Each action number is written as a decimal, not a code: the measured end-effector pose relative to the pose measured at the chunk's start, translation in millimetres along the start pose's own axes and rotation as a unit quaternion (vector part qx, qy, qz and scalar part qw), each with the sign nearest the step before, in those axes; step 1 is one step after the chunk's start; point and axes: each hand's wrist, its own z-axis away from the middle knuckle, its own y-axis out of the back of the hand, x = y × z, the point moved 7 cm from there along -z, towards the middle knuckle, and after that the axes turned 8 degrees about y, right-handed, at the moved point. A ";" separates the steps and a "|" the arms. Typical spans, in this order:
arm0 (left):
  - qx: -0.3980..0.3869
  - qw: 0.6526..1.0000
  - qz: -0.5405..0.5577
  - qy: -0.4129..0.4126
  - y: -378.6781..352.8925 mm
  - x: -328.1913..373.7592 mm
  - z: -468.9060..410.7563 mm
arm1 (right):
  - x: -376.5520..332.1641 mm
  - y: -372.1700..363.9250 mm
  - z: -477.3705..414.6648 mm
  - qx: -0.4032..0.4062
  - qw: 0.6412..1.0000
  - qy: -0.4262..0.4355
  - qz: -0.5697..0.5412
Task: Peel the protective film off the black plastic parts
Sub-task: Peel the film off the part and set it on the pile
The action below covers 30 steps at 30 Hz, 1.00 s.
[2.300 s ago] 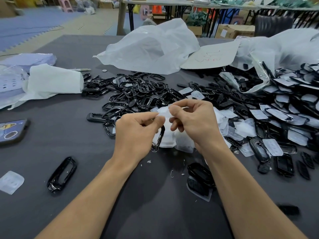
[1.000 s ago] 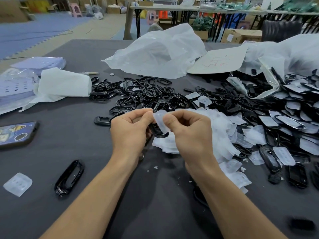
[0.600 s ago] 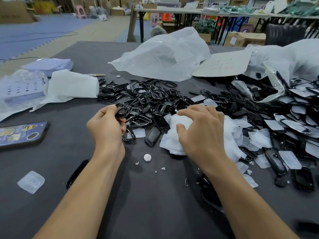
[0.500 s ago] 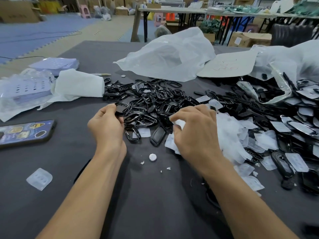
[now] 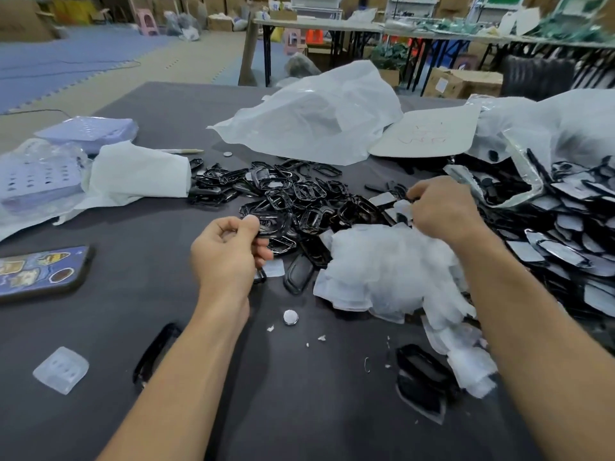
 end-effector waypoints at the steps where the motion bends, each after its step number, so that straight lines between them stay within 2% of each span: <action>1: -0.005 1.000 -0.011 -0.005 -2.3 -0.4 1.4 | 16.2 3.7 -13.0 -0.031 0.998 -0.008 0.063; 3: -0.013 0.999 -0.028 -0.013 -6.0 -0.8 3.3 | 36.6 5.0 -29.5 -0.091 0.984 0.011 0.153; 6: -0.020 0.999 -0.046 -0.018 -10.5 -1.3 4.4 | 49.1 3.1 -38.7 -0.122 0.976 0.059 0.170; 11: -0.028 0.996 -0.081 -0.031 -16.4 -3.4 7.1 | 55.3 12.6 -34.0 -0.018 0.994 0.066 0.091; 15: -0.043 0.993 -0.104 -0.041 -23.0 -6.6 10.4 | 46.3 27.2 -9.1 0.060 0.995 0.055 -0.065; 18: -0.074 0.989 -0.124 -0.041 -31.5 -11.8 19.1 | 19.0 25.6 22.5 0.120 0.964 0.057 -0.232; 21: -0.112 0.983 -0.139 -0.033 -42.5 -16.4 29.9 | -22.6 -10.7 52.5 0.053 0.892 0.062 -0.444; 23: -0.124 0.982 -0.139 -0.027 -47.4 -17.1 35.0 | -49.1 -31.1 69.8 0.013 0.845 0.064 -0.531; 27: -0.127 0.986 -0.110 0.006 -48.7 -17.6 38.1 | -70.7 -48.9 91.7 -0.023 0.806 0.085 -0.585; 30: -0.126 0.988 -0.092 0.023 -48.5 -17.0 39.1 | -68.4 -55.5 99.8 -0.046 0.816 0.090 -0.569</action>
